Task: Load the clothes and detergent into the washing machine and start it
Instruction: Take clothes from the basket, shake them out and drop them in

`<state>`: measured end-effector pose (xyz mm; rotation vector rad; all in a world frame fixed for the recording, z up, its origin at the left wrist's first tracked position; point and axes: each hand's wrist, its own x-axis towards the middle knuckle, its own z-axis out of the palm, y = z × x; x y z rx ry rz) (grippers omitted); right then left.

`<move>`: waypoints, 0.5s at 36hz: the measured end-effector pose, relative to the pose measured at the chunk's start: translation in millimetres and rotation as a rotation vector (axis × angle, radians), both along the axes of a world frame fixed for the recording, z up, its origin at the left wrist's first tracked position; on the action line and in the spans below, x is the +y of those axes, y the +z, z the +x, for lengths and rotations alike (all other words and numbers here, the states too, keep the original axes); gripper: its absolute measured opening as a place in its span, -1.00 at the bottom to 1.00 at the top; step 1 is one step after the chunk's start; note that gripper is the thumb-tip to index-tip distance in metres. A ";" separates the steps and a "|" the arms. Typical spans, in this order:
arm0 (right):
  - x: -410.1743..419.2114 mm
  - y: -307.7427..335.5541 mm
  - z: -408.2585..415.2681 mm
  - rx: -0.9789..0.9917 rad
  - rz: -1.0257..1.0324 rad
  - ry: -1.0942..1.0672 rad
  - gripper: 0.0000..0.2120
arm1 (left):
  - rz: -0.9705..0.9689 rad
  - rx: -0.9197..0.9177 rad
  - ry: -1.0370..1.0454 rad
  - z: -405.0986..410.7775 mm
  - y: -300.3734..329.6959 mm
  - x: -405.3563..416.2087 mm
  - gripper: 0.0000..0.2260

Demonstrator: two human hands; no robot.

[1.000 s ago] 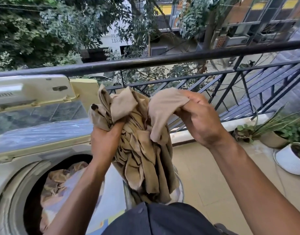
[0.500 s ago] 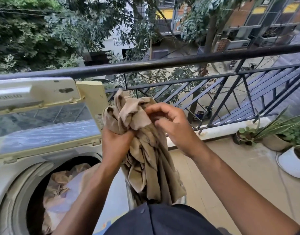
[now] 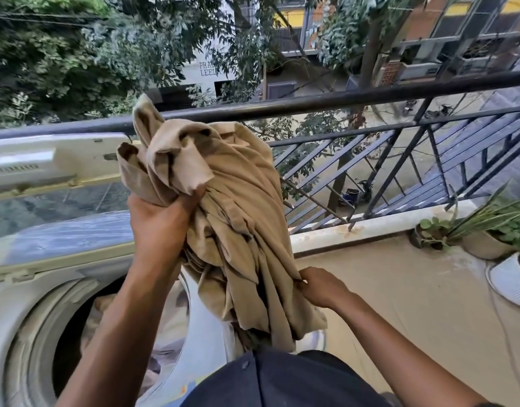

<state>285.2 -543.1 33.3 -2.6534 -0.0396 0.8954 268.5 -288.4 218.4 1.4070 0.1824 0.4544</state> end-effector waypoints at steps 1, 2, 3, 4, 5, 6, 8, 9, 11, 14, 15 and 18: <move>-1.4 1.4 0.8 -0.017 -0.009 -0.023 -0.67 | -0.001 0.017 0.003 -0.1 -0.5 1.1 -0.76; -2.8 5.8 2.5 -0.028 -0.009 -0.049 -0.66 | -0.005 0.029 0.001 -0.3 -1.4 2.1 -0.78; -6.2 9.0 5.8 -0.051 0.005 -0.075 -0.64 | -0.003 0.046 0.001 -0.2 -3.8 3.3 -0.80; -9.2 16.2 8.7 -0.078 0.017 -0.098 -0.64 | 0.002 0.059 -0.002 0.0 -7.3 4.4 -0.82; -12.0 23.2 12.0 -0.112 0.030 -0.120 -0.67 | 0.006 0.072 -0.001 0.2 -10.7 5.0 -0.82; -15.8 29.7 16.1 -0.149 0.053 -0.151 -0.71 | 0.013 0.088 0.006 0.3 -13.8 4.6 -0.79; -22.5 44.8 24.1 -0.224 0.172 -0.235 -0.73 | 0.032 0.124 0.023 0.2 -19.2 1.3 -0.66; -23.9 54.6 26.9 -0.256 0.268 -0.294 -0.72 | 0.041 0.147 0.029 0.4 -22.2 -0.5 -0.62; -23.6 78.3 30.8 -0.290 0.486 -0.398 -0.71 | 0.048 0.191 0.026 1.5 -30.7 -2.8 -0.65; -23.1 116.2 31.8 -0.349 0.748 -0.454 -0.68 | 0.080 0.258 0.024 3.4 -39.9 -5.7 -0.56; -22.9 129.5 29.7 -0.378 0.822 -0.439 -0.63 | 0.084 0.280 0.026 4.3 -42.8 -6.2 -0.54; -24.8 166.3 22.8 -0.444 1.090 -0.413 -0.58 | 0.070 0.339 0.056 5.3 -50.5 -8.2 -0.45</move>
